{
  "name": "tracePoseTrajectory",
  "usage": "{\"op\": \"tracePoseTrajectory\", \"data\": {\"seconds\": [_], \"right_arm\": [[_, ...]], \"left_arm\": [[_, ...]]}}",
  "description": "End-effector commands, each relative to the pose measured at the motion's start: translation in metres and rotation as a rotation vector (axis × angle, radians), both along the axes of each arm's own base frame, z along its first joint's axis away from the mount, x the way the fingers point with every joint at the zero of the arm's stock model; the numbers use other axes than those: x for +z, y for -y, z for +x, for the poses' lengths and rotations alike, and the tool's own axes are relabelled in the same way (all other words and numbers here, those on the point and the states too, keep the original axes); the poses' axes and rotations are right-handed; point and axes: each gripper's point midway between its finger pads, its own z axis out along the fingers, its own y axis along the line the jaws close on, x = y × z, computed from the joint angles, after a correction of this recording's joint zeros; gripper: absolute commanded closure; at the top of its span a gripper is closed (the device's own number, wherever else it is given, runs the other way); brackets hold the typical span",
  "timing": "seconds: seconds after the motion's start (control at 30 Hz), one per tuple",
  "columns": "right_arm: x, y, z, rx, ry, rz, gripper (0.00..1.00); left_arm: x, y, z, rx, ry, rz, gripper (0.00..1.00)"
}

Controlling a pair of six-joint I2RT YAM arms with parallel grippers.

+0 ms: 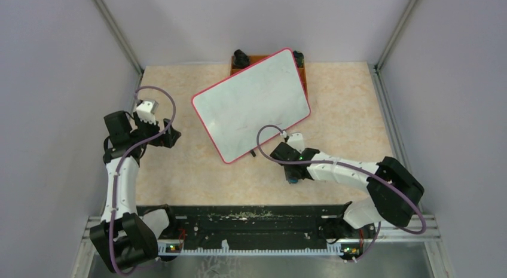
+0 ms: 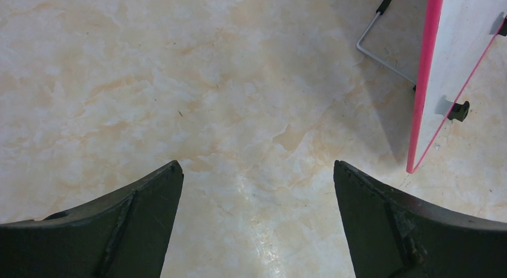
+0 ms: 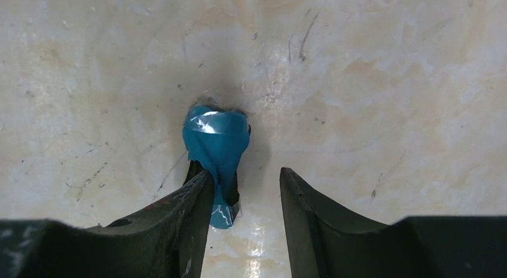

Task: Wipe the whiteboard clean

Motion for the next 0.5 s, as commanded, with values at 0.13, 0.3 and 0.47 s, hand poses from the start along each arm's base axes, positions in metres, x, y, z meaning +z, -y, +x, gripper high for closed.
{"op": "tracePoseTrajectory", "data": {"seconds": [0.13, 0.3, 0.47], "right_arm": [[-0.013, -0.064, -0.009, 0.133, -0.061, 0.282, 0.53], [-0.013, -0.06, -0.006, 0.114, -0.052, 0.259, 0.53], [0.006, -0.055, -0.001, 0.111, 0.006, 0.267, 0.53]], "left_arm": [[-0.001, 0.003, -0.005, -0.018, 0.008, -0.006, 0.0], [-0.001, 0.004, -0.007, -0.025, 0.005, -0.004, 0.0], [-0.001, 0.004, -0.008, -0.026, 0.008, -0.005, 0.0]]}}
